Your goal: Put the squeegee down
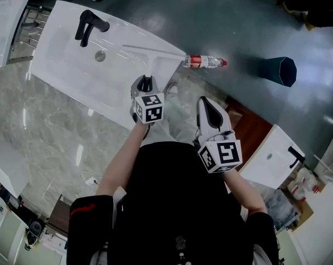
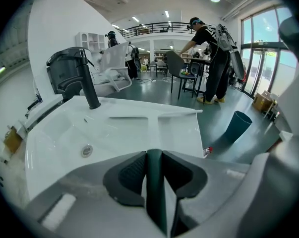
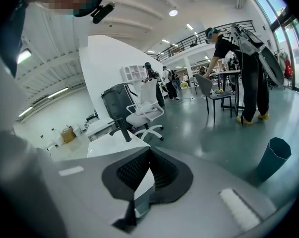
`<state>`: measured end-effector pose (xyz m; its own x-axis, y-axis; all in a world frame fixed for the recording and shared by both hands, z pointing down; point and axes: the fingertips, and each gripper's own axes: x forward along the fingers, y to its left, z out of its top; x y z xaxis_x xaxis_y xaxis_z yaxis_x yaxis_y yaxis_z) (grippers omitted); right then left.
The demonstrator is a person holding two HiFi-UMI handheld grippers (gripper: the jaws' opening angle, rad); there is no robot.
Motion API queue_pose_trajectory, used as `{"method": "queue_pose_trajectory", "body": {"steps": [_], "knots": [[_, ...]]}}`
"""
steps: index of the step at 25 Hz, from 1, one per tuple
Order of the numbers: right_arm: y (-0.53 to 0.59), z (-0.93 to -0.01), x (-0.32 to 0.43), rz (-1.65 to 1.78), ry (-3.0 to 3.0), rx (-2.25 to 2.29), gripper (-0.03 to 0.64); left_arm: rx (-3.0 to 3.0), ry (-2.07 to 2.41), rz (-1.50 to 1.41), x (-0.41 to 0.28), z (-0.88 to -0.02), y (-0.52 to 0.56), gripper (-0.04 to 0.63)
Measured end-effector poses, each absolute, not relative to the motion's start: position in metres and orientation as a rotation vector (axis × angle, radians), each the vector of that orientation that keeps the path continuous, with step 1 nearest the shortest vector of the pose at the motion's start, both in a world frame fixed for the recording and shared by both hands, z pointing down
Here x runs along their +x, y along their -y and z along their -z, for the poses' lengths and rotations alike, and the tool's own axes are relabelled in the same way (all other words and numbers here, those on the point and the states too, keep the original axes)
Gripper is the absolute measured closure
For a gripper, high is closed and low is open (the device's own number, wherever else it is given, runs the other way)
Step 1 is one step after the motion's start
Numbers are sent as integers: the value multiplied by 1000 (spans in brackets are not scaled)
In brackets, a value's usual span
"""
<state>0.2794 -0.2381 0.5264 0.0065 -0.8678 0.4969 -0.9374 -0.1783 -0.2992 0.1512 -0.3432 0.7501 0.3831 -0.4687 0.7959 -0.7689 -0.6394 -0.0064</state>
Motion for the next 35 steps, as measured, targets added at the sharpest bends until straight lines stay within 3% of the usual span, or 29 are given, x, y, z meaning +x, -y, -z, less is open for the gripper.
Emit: {"method": "queue_pose_trajectory", "body": {"steps": [6,22,28,35], "knots": [[239,-527,277,-908,1937,2142,614,2303,1052,-1130,153,-749,341,488],[235,-523,261,-900,1953,2136,614,2411,984,-1062,157,-729,337,389],[230,-520,245,-885,1966,2137,614,2419,988,-988,142,-706,336,387],[221,-510,215,-853,1985,2150,614,2497,989,-924,119,-673,334,556]]}}
